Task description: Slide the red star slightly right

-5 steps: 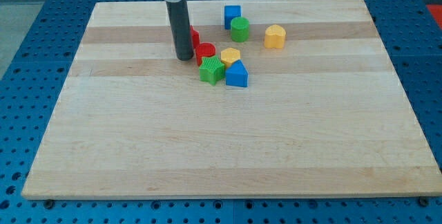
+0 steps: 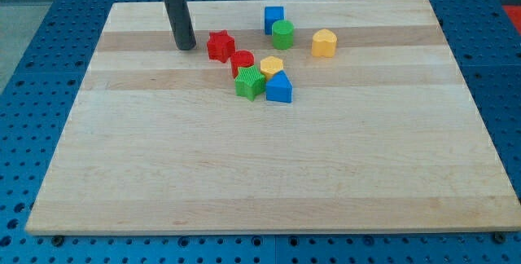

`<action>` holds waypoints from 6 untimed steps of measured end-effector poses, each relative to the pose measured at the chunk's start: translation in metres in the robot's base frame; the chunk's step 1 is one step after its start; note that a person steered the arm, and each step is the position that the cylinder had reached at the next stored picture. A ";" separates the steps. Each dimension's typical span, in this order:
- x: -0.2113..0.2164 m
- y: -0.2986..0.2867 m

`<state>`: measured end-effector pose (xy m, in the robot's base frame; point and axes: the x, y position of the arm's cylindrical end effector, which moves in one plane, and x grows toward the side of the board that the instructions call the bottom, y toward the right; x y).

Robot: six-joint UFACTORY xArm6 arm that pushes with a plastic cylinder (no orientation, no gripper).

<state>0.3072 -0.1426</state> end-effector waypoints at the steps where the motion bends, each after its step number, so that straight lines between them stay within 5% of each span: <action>1: 0.000 0.013; 6: -0.006 0.074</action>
